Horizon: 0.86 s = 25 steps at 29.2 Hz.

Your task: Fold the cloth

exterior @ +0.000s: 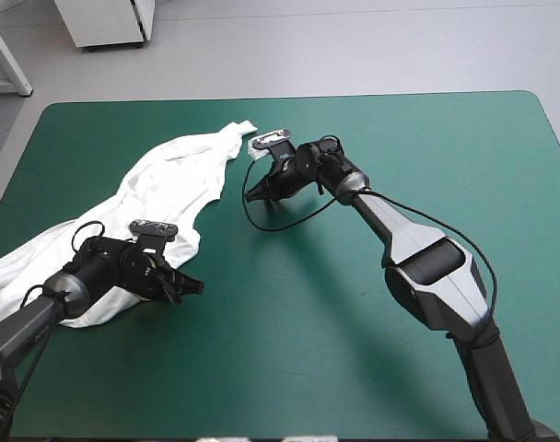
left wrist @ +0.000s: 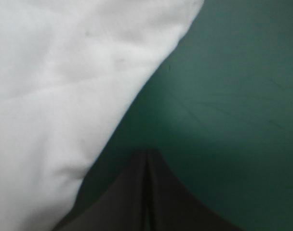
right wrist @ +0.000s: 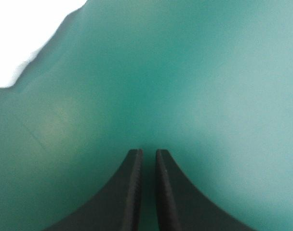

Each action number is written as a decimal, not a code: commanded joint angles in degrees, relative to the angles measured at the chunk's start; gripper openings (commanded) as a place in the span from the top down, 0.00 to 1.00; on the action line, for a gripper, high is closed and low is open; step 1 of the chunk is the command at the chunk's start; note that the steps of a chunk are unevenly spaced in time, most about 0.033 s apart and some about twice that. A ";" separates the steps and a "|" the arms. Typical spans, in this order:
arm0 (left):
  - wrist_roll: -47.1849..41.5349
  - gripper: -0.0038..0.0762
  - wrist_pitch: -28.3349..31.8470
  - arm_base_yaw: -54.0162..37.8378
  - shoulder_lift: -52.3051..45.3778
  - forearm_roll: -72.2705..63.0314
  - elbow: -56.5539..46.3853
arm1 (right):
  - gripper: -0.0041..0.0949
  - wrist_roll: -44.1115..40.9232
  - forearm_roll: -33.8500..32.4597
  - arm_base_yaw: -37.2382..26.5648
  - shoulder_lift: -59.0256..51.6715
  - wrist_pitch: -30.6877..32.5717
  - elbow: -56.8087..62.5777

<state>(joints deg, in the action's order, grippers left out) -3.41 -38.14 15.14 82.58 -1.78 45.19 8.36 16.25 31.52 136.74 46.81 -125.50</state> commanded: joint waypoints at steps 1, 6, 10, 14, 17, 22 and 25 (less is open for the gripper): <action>-0.46 0.96 1.04 0.34 -0.54 -0.38 1.03 | 0.85 0.15 0.59 -0.16 -4.18 0.28 -1.38; -0.46 0.96 1.04 0.34 -0.54 -0.38 1.03 | 0.85 0.15 0.59 -0.16 -4.18 0.41 -1.38; -0.46 0.96 1.04 0.34 -0.54 -0.38 1.03 | 0.85 0.15 0.59 -0.16 -4.18 1.16 -1.38; -0.46 0.96 0.93 0.34 -0.54 -0.38 1.03 | 0.85 0.15 0.25 -0.16 -4.44 4.06 -1.51; -0.46 0.96 0.42 0.34 -1.17 -0.23 1.56 | 0.85 0.25 -0.62 -0.16 -5.91 6.97 -1.51; 0.05 0.96 -2.60 0.34 -2.64 -0.13 5.76 | 0.85 -0.90 -7.35 -0.41 -9.76 11.19 -1.51; 1.01 0.96 -5.58 0.34 -3.60 0.16 9.75 | 0.85 -2.54 -9.19 -1.23 -12.29 16.83 -0.95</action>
<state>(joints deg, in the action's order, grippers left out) -3.01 -42.47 15.14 81.98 -1.48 50.51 6.91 9.01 31.19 131.22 60.44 -125.42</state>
